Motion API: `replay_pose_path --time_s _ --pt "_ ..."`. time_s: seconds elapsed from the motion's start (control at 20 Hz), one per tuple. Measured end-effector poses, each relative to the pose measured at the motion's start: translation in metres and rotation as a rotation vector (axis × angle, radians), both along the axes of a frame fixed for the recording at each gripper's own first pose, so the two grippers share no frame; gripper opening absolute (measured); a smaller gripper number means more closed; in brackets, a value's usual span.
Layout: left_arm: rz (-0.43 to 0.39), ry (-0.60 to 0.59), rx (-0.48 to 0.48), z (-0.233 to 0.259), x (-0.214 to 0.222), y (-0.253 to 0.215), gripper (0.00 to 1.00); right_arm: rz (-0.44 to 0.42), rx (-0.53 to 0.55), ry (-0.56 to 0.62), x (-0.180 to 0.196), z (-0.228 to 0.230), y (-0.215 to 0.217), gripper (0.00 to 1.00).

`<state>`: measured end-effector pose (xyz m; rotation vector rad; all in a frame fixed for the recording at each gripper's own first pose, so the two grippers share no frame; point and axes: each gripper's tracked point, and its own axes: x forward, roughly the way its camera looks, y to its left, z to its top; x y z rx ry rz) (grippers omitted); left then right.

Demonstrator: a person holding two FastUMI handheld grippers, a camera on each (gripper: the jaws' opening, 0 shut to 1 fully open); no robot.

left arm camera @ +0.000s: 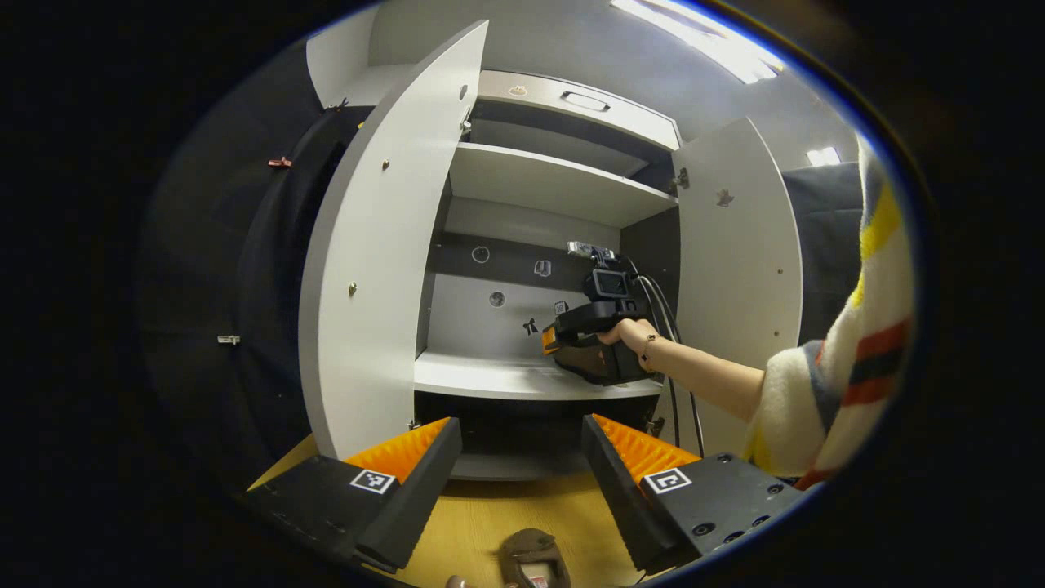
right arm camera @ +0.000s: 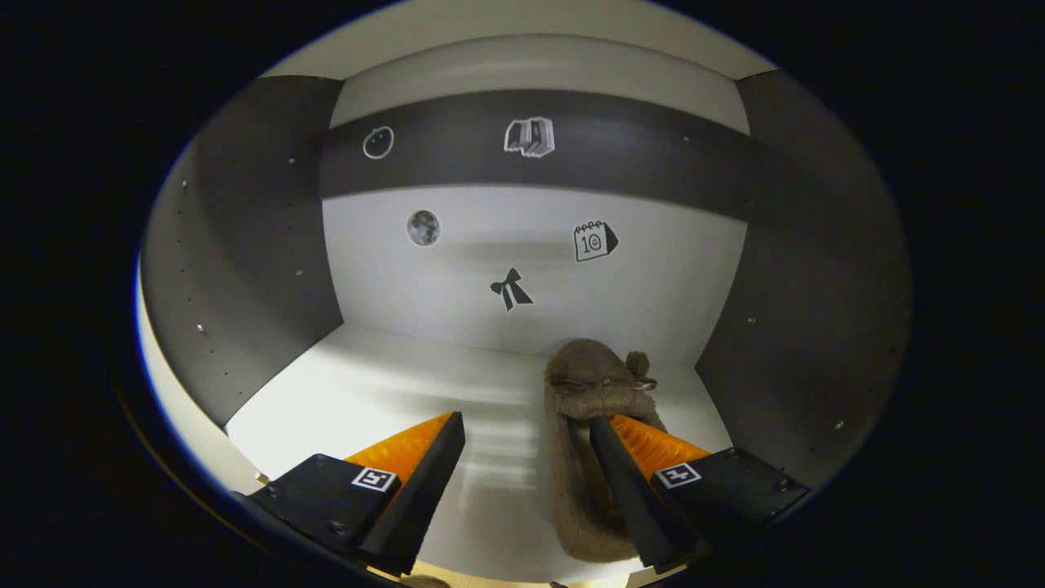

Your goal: Grab one shoe with the right hand and put it into the shoe cabinet, grab the other shoe with the left hand and put it into the shoe cabinet; then close the right door with the right hand and the left door with the left hand.

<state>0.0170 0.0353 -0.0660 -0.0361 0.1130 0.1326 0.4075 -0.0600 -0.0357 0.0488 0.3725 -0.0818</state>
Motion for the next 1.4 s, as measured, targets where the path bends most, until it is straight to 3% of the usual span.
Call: replay_pose_path --time_s 0.15,0.35,0.55,0.7,0.9,1.1,1.2,1.4 --pt "-0.041 0.002 -0.006 -0.001 -0.008 -0.005 0.95 0.023 0.026 -0.103 -0.040 0.036 0.007 0.99" --pt "-0.089 0.020 -0.021 -0.015 -0.018 -0.009 0.95 0.066 -0.006 -0.361 -0.123 0.103 0.021 0.98" --pt "-0.122 0.033 -0.008 -0.030 -0.022 -0.015 0.95 0.071 -0.071 -0.512 -0.210 0.114 0.039 0.98" --pt "-0.147 0.050 0.030 -0.052 -0.022 -0.020 0.95 0.073 -0.020 -0.494 -0.265 0.084 0.059 0.98" --pt "-0.164 0.101 0.000 -0.102 -0.025 -0.026 0.95 0.048 0.026 -0.459 -0.319 0.041 0.065 0.98" --pt "-0.132 0.206 -0.014 -0.170 -0.034 -0.025 0.93 -0.005 -0.006 -0.421 -0.352 0.013 0.051 0.98" --pt "-0.130 0.267 -0.028 -0.208 -0.038 -0.029 0.87 -0.027 0.005 -0.399 -0.375 0.004 0.046 0.98" --pt "-0.077 0.380 -0.036 -0.280 -0.041 -0.023 0.76 -0.056 -0.014 -0.330 -0.384 -0.019 0.031 0.98"
